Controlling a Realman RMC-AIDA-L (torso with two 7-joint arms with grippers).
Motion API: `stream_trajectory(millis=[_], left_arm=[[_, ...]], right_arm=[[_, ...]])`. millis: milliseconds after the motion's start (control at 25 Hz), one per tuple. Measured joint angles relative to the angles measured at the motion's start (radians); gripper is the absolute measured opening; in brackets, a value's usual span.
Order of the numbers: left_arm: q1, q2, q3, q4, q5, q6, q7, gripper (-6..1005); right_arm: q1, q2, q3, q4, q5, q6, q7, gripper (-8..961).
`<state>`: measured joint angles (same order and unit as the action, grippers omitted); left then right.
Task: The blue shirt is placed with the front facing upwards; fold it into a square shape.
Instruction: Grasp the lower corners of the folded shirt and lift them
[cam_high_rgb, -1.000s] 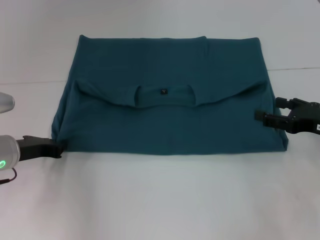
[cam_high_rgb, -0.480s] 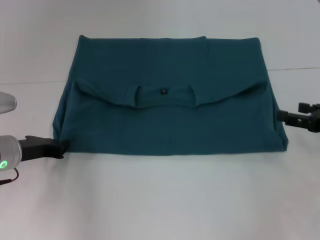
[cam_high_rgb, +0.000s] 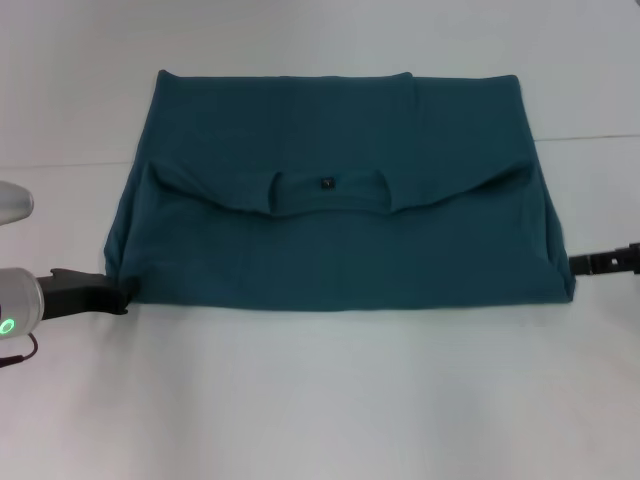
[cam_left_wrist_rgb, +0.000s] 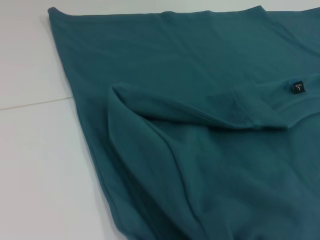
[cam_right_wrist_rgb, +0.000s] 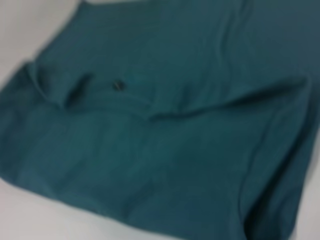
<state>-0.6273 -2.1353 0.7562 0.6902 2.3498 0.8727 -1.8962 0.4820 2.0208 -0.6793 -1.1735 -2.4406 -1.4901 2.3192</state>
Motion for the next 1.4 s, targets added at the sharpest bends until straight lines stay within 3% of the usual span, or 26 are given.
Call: stream_trajectory(millis=[200,440,1080,1400], left_arm=[[0.001,-0.004,-0.001,0.013,-0.003,0.002,-0.003,51],[0.015,-0.024,-0.002,0.063,-0.004,0.007,-0.008,51],[0.015,-0.024,0.003,0.067,-0.029,0.030,-0.002,53],[0.012,-0.024,0.003,0.064,-0.029,0.029,-0.001,52]], right_arm=[[0.051,0.010,-0.001,0.011,-0.146,0.009,0.024,906],[0.061,0.018,-0.009,0.067,-0.149,0.084,0.019,905],[0.108,0.039,-0.022,0.223,-0.151,0.238,-0.038,902],[0.113,0.039,-0.022,0.259,-0.150,0.264,-0.040,834]])
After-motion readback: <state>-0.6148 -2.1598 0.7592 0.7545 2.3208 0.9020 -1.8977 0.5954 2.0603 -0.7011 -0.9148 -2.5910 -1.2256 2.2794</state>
